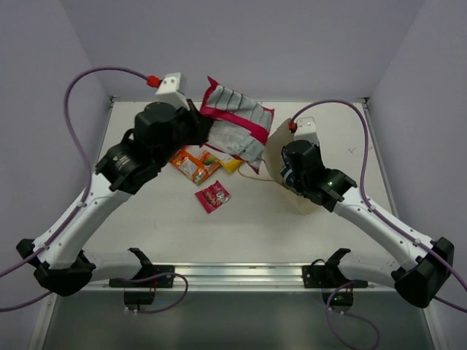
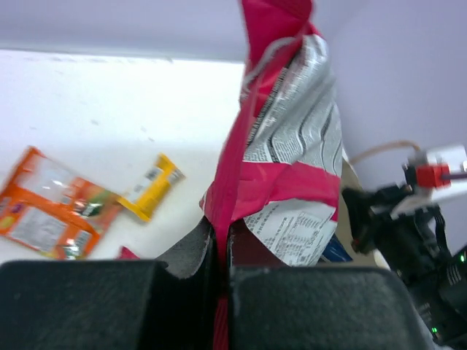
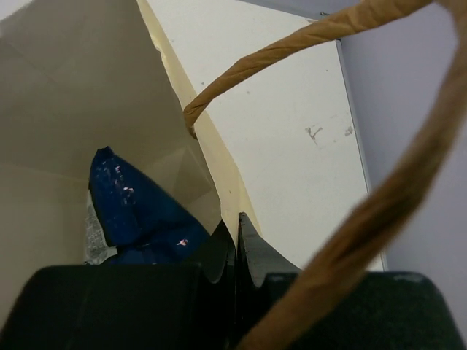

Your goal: Take the snacks out of the paper bag

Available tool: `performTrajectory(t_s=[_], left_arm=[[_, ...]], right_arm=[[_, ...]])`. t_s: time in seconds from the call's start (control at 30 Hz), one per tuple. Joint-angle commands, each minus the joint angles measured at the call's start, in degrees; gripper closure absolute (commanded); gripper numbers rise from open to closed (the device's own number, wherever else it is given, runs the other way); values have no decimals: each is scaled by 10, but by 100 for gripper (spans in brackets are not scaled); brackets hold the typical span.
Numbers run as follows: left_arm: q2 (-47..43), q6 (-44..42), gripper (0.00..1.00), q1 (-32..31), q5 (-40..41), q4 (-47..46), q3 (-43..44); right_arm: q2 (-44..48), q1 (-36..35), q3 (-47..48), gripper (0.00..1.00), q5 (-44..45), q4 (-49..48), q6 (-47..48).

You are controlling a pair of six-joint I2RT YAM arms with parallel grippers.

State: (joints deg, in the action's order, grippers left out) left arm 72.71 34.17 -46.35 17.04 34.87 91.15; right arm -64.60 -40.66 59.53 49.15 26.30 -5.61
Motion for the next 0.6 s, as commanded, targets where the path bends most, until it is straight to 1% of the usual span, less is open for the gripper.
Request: performTrajectory(t_s=[0.0,0.03,0.07,0.1,0.13,0.17,0.23,0.27,0.3,0.37,0.43,0.57], left_arm=[[-38,-37,100,68,44,13,-17],[-42,-41,100,88,41,16,-27],[-46,-45,100,127,35,14,-33],[-46,-52,100,148,29,2,-44],[-46,-56,100,171,21,-7,-70],[-42,-59,100,219,1,-16,-86],[-34,-63,100,265,-18,-58,-119],[-21,-61,100,309,-42,-73,-152],[-14,-54,100,330,-58,-105,-165],[6,-42,100,380,-100,-133,-195],[13,-20,100,404,-113,-175,-221],[11,1,100,462,-117,-203,-308]], right_arm=[[-9,6,3,100,31,24,-20],[-7,5,4,100,31,27,-20],[-4,5,5,100,31,31,-20],[-3,5,6,100,31,33,-20],[-1,5,7,100,31,36,-20],[3,5,9,100,30,41,-20],[8,5,12,100,24,46,-20],[12,5,13,100,22,50,-22],[15,5,13,100,20,52,-22],[19,5,11,100,18,52,-20],[25,5,9,100,16,53,-20],[32,5,9,100,14,57,-20]])
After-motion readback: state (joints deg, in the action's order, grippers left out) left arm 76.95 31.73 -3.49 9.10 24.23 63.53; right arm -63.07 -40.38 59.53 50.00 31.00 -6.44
